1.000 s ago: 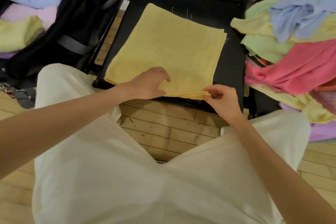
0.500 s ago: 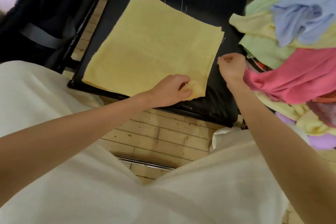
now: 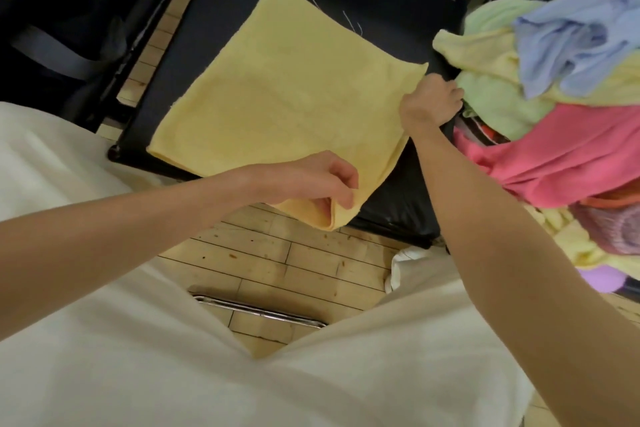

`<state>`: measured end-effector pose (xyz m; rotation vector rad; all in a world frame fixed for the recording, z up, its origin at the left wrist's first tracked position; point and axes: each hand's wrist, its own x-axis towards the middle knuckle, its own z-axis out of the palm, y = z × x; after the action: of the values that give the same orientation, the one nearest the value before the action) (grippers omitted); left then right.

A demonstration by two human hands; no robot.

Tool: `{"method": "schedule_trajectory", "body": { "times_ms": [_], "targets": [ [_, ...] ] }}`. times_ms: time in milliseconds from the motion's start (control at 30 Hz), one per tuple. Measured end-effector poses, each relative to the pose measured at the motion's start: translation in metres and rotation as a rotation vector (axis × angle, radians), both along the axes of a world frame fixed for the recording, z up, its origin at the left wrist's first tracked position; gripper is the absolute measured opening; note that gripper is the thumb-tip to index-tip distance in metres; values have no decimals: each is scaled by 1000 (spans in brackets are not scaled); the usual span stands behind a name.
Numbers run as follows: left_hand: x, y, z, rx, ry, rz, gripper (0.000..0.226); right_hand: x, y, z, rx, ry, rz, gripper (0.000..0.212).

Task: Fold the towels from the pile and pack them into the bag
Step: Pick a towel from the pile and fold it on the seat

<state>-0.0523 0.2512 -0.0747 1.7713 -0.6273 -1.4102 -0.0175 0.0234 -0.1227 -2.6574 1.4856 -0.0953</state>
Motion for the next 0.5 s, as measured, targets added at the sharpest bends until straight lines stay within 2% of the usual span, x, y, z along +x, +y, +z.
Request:
{"method": "schedule_trajectory", "body": {
  "times_ms": [100,200,267,400,500],
  "targets": [
    [-13,-2,4,-27,105,8,19,-14,-7,-1,-2,-67,26,32],
    [-16,0,6,-32,139,36,12,-21,-15,2,175,-308,31,23],
    [-12,8,5,6,100,62,3,-20,-13,6,264,-466,56,15],
    [5,39,0,77,2,183,19,5,10,15,464,-674,-8,27],
    [19,71,5,85,-28,322,24,36,39,14,553,-780,-12,26]
  ]
}}
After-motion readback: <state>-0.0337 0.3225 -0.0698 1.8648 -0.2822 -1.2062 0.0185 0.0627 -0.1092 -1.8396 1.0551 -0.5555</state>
